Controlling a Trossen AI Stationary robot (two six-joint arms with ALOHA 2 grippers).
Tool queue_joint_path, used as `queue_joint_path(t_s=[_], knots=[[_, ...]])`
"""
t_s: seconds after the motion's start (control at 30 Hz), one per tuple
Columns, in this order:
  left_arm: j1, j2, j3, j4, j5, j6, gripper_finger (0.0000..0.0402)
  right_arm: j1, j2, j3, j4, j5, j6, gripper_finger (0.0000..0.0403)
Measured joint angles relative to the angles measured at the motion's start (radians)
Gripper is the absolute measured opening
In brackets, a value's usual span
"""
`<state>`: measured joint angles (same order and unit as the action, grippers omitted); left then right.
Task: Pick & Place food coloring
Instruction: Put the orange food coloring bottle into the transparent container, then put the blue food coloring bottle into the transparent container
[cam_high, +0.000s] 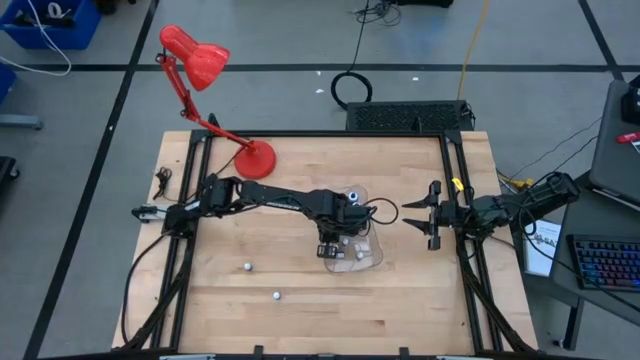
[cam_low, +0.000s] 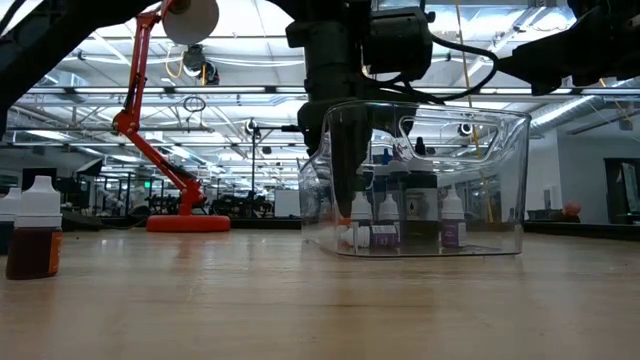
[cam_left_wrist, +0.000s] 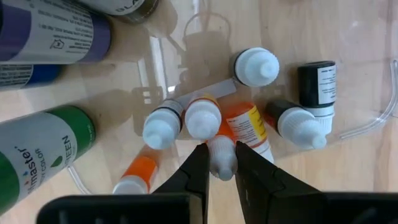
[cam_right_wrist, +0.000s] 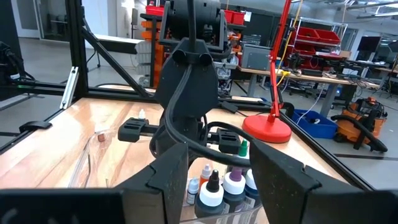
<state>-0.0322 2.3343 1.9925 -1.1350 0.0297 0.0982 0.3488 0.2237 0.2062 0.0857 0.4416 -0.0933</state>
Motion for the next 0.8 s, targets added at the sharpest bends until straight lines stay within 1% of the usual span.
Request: queue_joint_path(t_s=[0.07, 0.1, 0.27, 0.4, 0.53, 0.8], knots=[[0.000, -0.006, -0.002, -0.002, 0.000, 0.000, 0.0055, 0.000, 0.000, 0.000, 0.000, 0.000, 0.000, 0.0160], [-0.001, -0.007, -0.002, -0.003, 0.000, -0.001, 0.0063, 0.000, 0.000, 0.000, 0.000, 0.000, 0.000, 0.0160], [-0.003, -0.011, -0.004, -0.022, -0.006, -0.014, 0.0136, 0.000, 0.000, 0.000, 0.000, 0.000, 0.000, 0.0160], [-0.003, -0.011, 0.001, -0.049, -0.003, -0.025, 0.0174, 0.000, 0.000, 0.000, 0.000, 0.000, 0.000, 0.0160], [-0.003, -0.016, 0.001, -0.048, -0.003, -0.034, 0.0187, 0.000, 0.000, 0.000, 0.000, 0.001, 0.000, 0.0160], [-0.003, -0.068, 0.006, -0.050, -0.005, -0.042, 0.0190, 0.000, 0.000, 0.000, 0.000, 0.001, 0.000, 0.0160]])
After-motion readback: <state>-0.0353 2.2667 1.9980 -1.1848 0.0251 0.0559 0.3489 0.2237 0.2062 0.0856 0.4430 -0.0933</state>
